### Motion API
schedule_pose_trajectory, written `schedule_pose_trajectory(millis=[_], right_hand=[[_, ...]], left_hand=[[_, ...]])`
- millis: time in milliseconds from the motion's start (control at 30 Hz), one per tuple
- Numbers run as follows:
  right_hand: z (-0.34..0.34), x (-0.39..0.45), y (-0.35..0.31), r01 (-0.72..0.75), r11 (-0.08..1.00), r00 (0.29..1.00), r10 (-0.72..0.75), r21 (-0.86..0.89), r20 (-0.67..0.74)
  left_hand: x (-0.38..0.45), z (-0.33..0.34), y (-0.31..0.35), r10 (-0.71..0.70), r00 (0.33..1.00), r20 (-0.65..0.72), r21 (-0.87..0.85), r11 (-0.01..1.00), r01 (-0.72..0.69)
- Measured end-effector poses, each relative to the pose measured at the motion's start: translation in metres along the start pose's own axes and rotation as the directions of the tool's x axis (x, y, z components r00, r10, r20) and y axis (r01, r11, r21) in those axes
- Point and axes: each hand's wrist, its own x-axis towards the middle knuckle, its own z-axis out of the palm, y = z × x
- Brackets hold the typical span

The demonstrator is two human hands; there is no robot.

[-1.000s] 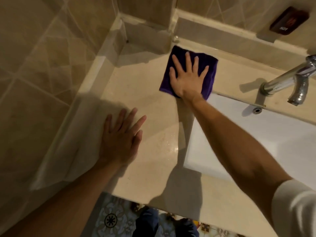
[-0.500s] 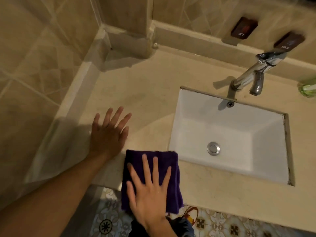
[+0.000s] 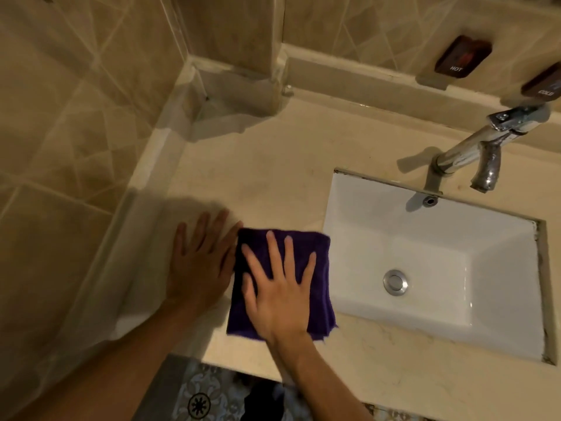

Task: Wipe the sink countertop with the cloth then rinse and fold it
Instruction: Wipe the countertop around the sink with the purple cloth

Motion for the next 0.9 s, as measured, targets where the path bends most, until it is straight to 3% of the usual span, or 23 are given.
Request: schedule_pose_trajectory(millis=[533,733,900], right_hand=[[-0.048,0.280,0.075,-0.190,0.981,0.982,0.190,0.044,0.006],[-0.056,0.317,0.089,-0.183,0.983,0.983,0.183,0.024,0.005],[-0.054,0.314,0.094,-0.149,0.989,0.989,0.149,0.012,-0.005]], left_hand=[[0.000,0.001,-0.004,0.037,0.994,-0.107,-0.007,0.999,-0.038],[0.001,-0.001,-0.004,0.038,0.991,-0.129,-0.030,0.999,-0.043],[0.002,-0.002,-0.003,0.022,0.998,-0.059,-0.021,1.000,-0.023]])
